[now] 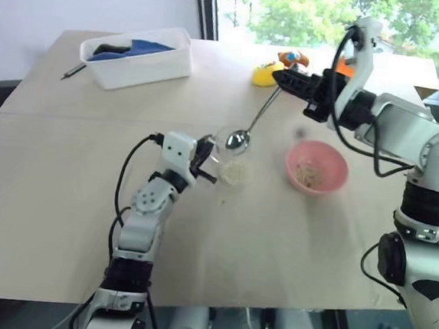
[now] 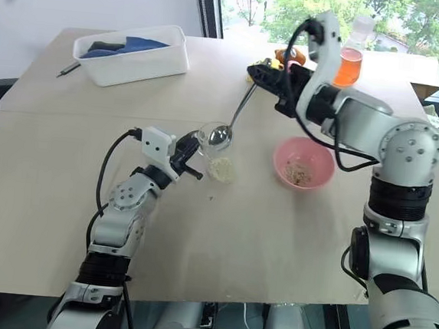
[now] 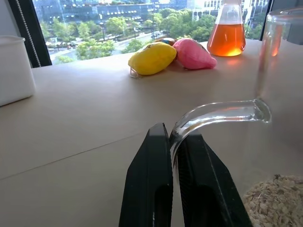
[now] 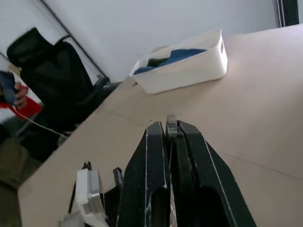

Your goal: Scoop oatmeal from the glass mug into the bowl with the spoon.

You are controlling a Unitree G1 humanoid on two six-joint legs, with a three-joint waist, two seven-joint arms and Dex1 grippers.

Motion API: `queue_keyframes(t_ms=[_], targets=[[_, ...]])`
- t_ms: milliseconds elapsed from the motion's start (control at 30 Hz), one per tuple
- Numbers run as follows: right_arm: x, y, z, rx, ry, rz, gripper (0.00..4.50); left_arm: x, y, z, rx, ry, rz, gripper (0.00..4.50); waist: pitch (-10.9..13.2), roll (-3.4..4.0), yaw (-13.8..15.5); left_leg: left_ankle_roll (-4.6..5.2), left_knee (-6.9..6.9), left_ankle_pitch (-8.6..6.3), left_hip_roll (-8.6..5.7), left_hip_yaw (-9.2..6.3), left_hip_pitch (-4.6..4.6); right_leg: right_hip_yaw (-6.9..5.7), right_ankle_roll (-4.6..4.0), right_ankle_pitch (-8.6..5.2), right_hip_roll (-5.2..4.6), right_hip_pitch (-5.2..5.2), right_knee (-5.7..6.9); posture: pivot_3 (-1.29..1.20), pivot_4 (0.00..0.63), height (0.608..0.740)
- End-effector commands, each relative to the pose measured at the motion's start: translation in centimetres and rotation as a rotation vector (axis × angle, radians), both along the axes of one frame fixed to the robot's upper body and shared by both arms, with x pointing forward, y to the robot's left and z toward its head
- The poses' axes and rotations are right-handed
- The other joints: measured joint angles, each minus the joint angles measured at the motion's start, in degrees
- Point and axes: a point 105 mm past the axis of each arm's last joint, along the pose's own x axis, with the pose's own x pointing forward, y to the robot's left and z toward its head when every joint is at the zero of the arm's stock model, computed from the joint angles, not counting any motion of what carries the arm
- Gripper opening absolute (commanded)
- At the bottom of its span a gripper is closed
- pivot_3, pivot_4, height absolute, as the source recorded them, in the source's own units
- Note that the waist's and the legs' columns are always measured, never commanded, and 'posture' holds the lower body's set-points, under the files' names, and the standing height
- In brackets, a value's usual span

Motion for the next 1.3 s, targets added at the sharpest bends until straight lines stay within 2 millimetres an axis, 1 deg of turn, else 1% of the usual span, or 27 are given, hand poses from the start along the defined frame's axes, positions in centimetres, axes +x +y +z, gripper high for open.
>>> queue_keyframes(t_ms=[33,167,300,367,400,500,533,567,633,667,733,833,933,1000,1067,1167,1300], targets=[[-1.0,1.5,1.0,-0.030,-0.114,0.054,0.00,-0.2,-0.5,2.7,-0.009,-0.094,-0.010,0.14,0.0,0.00,0.0,0.00,0.00,0.00,0.00,0.00,0.00,0.00,0.00,0.00,0.00,0.00,0.00,0.00,0.150,0.740],[-1.5,3.4,-0.4,-0.101,-0.155,0.112,0.00,-0.2,-0.6,2.7,-0.012,-0.093,-0.007,0.14,0.0,0.00,0.1,0.00,0.00,0.00,-0.01,0.00,-0.03,0.00,0.00,0.00,0.00,0.00,-0.04,0.00,0.150,0.740],[-1.3,4.2,-1.2,-0.146,-0.182,0.134,0.00,-0.3,-0.6,2.6,-0.011,-0.090,-0.004,0.14,0.0,0.00,0.1,0.00,0.00,0.00,-0.01,-0.02,-0.03,-0.03,0.00,0.00,0.00,0.00,-0.03,0.00,0.150,0.740],[-1.2,4.3,-1.6,-0.169,-0.197,0.135,0.73,-0.3,-0.6,2.5,-0.011,-0.089,-0.001,0.00,0.0,0.00,0.1,0.00,0.01,0.00,-0.01,-0.02,-0.03,-0.04,0.00,0.00,0.00,0.00,-0.03,0.00,0.150,0.740],[-1.1,4.4,-1.8,-0.175,-0.202,0.135,0.97,-0.3,-0.6,2.5,-0.012,-0.088,0.000,0.00,0.0,0.00,0.1,0.00,0.01,0.00,-0.02,-0.02,-0.03,-0.04,0.00,0.00,-0.01,0.00,-0.04,0.00,0.150,0.740],[-1.0,4.4,-1.9,-0.176,-0.208,0.141,2.40,-0.4,-0.4,2.4,-0.011,-0.086,0.004,0.00,0.0,0.00,0.1,0.00,0.01,0.00,-0.02,-0.03,-0.03,-0.04,0.00,0.00,0.00,0.00,-0.03,0.00,0.150,0.740],[-1.0,4.4,-1.8,-0.167,-0.209,0.138,2.59,-0.4,-0.4,2.4,-0.011,-0.085,0.005,0.00,0.0,0.00,0.1,0.00,0.01,0.00,-0.01,-0.02,-0.03,-0.05,0.00,0.00,0.00,0.00,-0.03,0.00,0.150,0.740],[-0.9,4.3,-1.6,-0.156,-0.206,0.133,3.19,-0.4,-0.4,2.4,-0.010,-0.085,0.006,0.00,0.0,0.00,0.0,0.00,0.01,0.00,-0.02,-0.02,-0.03,-0.05,0.00,0.00,0.00,0.00,-0.03,0.00,0.150,0.740],[-0.6,3.9,-1.0,-0.133,-0.207,0.120,4.03,-0.4,-0.4,2.3,-0.010,-0.084,0.006,0.00,0.0,0.00,0.0,0.00,0.01,0.00,-0.01,-0.02,-0.02,-0.05,0.00,0.00,0.00,0.00,-0.03,0.00,0.150,0.740],[-0.4,3.4,-0.2,-0.102,-0.208,0.107,4.39,-0.4,-0.3,2.3,-0.009,-0.084,0.007,0.00,0.0,0.00,0.0,0.00,0.01,0.00,-0.01,-0.03,-0.02,-0.05,0.00,0.00,0.00,0.00,-0.03,0.00,0.150,0.740],[-0.2,2.6,0.9,-0.051,-0.209,0.094,4.39,-0.4,-0.4,2.3,-0.008,-0.084,0.007,0.00,0.0,0.00,0.2,0.00,0.02,0.00,-0.02,-0.03,-0.03,-0.06,0.00,0.00,0.00,0.00,-0.03,0.00,0.150,0.740],[0.3,0.8,3.4,0.053,-0.209,0.058,4.39,-0.5,-0.4,2.4,-0.006,-0.086,0.004,0.00,0.0,0.00,0.2,0.00,0.02,0.00,-0.03,-0.02,-0.04,-0.06,0.00,0.00,-0.01,0.00,-0.03,0.00,0.150,0.740],[0.7,-0.5,4.5,0.089,-0.209,0.025,4.39,-0.5,-0.5,2.4,-0.006,-0.089,0.000,0.00,0.0,0.00,0.1,0.00,0.02,0.00,-0.02,-0.03,-0.03,-0.06,0.00,0.00,0.00,0.00,-0.03,0.00,0.150,0.740],[1.1,-1.2,4.9,0.100,-0.209,-0.005,4.47,-0.4,-0.5,2.5,0.004,-0.099,0.005,0.74,0.0,0.00,0.1,0.00,0.02,0.00,-0.02,-0.02,-0.03,-0.06,0.00,0.00,0.00,0.00,-0.03,0.00,0.150,0.740],[1.3,-1.6,4.9,0.097,-0.211,-0.028,4.47,-0.3,-0.4,2.6,0.012,-0.105,0.009,1.35,0.0,0.00,0.1,0.00,0.02,0.00,-0.02,0.00,-0.03,-0.06,0.00,0.00,-0.01,0.00,-0.03,0.00,0.150,0.740],[1.5,-1.7,4.7,0.093,-0.207,-0.040,4.47,-0.3,-0.6,2.5,0.016,-0.106,-0.001,2.83,0.0,0.00,0.1,0.00,0.02,0.00,-0.02,-0.02,-0.03,-0.06,0.00,0.00,-0.01,0.00,-0.01,0.00,0.150,0.740],[1.4,-1.7,4.7,0.098,-0.209,-0.042,4.47,-0.3,-0.7,2.5,0.020,-0.109,-0.002,2.83,0.0,0.00,0.1,0.00,0.02,0.00,-0.02,-0.01,-0.03,-0.06,0.00,0.00,-0.01,0.00,-0.02,0.00,0.150,0.740]])
